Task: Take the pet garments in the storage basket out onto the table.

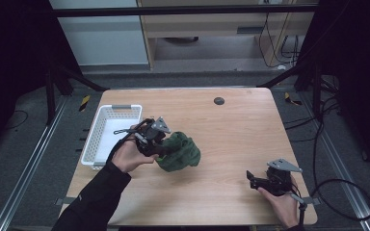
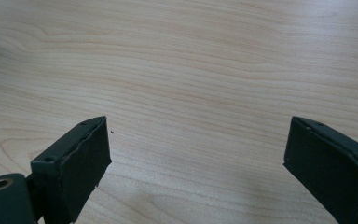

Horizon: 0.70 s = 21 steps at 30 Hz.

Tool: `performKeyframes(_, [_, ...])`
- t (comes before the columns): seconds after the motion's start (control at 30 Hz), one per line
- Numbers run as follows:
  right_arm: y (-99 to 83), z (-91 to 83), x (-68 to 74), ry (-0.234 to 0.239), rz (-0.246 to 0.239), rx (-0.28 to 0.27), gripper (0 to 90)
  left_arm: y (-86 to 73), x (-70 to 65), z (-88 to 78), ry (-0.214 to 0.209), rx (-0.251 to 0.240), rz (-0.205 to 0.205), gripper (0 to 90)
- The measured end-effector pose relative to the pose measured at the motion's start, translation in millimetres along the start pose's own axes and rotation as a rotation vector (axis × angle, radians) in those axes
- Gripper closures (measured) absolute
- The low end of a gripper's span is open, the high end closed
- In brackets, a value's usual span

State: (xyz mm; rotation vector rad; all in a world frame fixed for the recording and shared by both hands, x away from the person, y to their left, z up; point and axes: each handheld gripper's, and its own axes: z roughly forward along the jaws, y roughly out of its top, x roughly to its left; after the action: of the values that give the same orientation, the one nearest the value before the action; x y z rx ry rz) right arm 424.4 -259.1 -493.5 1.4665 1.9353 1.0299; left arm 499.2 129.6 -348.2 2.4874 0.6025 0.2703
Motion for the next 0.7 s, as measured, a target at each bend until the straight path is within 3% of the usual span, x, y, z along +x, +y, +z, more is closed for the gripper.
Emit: performKeyframes(0.7, [0.1, -0.6, -0.8, -0.006, 0.0, -0.005, 6.7, 0.9, -8.1, 47.0, -0.063, 0.055, 0.034, 71.0])
